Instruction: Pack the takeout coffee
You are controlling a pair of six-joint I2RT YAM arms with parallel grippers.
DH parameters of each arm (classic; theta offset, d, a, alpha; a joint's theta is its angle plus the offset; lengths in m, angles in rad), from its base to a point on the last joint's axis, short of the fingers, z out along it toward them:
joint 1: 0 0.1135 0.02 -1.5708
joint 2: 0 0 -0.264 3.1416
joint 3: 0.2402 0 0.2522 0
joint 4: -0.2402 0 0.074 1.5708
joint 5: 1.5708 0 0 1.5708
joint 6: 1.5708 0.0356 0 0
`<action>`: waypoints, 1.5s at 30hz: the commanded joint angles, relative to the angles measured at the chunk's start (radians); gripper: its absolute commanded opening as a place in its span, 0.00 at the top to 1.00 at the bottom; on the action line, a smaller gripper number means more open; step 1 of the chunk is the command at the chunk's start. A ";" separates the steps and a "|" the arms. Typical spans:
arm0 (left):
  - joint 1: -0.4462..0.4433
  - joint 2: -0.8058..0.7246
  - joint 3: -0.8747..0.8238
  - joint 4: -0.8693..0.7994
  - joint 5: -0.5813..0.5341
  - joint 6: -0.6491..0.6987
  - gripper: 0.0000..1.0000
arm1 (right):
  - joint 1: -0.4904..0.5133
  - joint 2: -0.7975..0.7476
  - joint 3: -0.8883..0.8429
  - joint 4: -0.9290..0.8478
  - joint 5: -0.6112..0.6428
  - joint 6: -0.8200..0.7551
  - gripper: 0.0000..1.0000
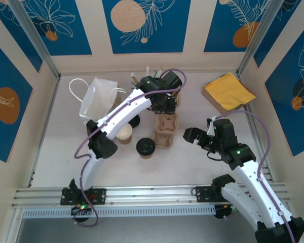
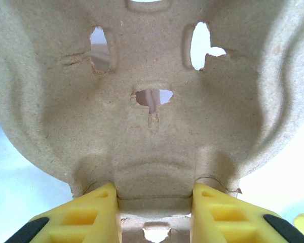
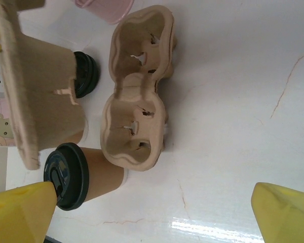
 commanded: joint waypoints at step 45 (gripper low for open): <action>0.309 -0.654 -0.298 0.030 -0.509 0.456 0.69 | 0.197 0.296 0.262 0.099 0.034 -0.065 0.01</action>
